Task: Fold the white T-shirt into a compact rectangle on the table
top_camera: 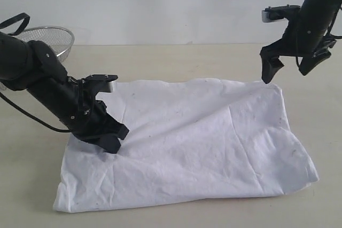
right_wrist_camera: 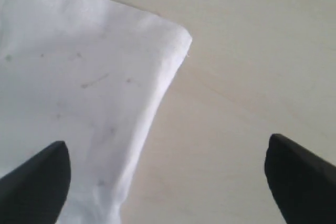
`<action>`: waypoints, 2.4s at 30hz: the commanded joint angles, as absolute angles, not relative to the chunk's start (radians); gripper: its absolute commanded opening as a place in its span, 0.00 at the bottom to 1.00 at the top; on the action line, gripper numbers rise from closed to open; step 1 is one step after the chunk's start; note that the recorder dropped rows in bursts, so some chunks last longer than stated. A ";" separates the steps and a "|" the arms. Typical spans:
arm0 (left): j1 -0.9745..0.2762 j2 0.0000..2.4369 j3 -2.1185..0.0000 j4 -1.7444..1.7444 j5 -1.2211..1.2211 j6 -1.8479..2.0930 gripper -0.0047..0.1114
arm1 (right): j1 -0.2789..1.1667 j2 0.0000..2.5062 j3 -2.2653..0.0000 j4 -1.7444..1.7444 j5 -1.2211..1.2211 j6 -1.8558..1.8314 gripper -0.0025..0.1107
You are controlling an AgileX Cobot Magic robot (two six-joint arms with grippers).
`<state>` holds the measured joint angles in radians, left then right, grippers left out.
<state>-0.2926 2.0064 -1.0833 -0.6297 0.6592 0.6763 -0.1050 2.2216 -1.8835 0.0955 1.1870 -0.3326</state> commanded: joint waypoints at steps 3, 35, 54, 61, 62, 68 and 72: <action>-0.300 2.036 -1.072 -0.608 0.590 0.682 0.08 | -0.109 2.209 -1.885 0.100 1.221 -0.325 0.48; -0.193 2.036 -1.072 -0.590 0.557 0.690 0.08 | -0.468 1.983 -1.337 0.711 1.221 -0.802 0.02; -0.174 2.036 -1.072 -0.837 0.601 0.925 0.08 | -0.417 2.177 -1.337 0.779 1.208 -0.821 0.61; -0.174 2.036 -1.072 -0.837 0.601 0.928 0.08 | -0.296 2.208 -1.337 0.773 1.101 -0.813 0.54; -0.174 2.036 -1.072 -0.837 0.601 0.928 0.08 | -0.261 2.236 -1.337 0.773 1.074 -0.813 0.54; -0.174 2.036 -1.072 -0.837 0.601 0.928 0.08 | -0.180 2.285 -1.337 0.821 1.006 -0.809 0.41; -0.183 2.036 -1.072 -0.842 0.601 0.928 0.08 | -0.180 2.285 -1.338 0.746 0.941 -0.799 0.02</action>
<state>-0.1752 2.0225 -1.0764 -0.8340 0.6230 0.9216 -0.1843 2.2537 -1.3511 0.8841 1.0830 -0.7997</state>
